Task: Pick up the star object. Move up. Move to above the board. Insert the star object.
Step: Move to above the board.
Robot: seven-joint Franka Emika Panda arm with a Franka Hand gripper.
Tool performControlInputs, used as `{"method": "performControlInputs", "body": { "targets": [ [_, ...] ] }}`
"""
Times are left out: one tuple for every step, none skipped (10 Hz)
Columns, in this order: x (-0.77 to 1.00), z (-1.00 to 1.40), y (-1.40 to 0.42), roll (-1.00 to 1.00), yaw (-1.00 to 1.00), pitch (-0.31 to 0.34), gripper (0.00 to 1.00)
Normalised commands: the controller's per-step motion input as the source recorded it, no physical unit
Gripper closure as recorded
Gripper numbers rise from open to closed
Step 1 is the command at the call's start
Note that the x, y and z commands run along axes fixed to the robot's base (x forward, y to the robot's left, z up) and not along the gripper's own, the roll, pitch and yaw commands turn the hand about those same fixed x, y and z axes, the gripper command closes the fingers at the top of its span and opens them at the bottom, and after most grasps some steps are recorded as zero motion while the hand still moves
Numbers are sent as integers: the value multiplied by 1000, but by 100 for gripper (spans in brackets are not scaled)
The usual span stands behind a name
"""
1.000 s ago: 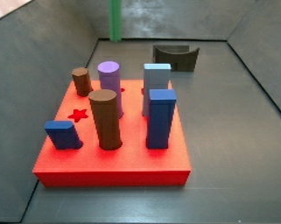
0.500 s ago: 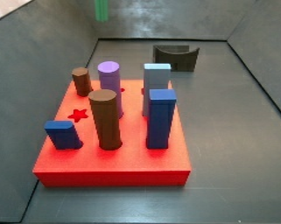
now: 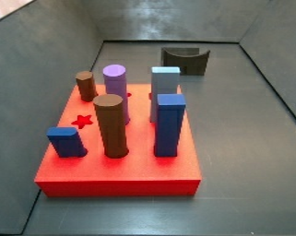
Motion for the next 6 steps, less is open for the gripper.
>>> {"method": "performControlInputs", "body": {
  "targets": [
    [-17,204,24,9,-4,86,100],
    [353,35,-1000,478,-751,67,100],
    [355,24,-1000,482,-735,52,100],
    [356,20,-1000,377,-455,14,100],
    [358,17,-1000,191,-261,-20,100],
    [363,17,-1000,54,-69,12,100]
  ]
}}
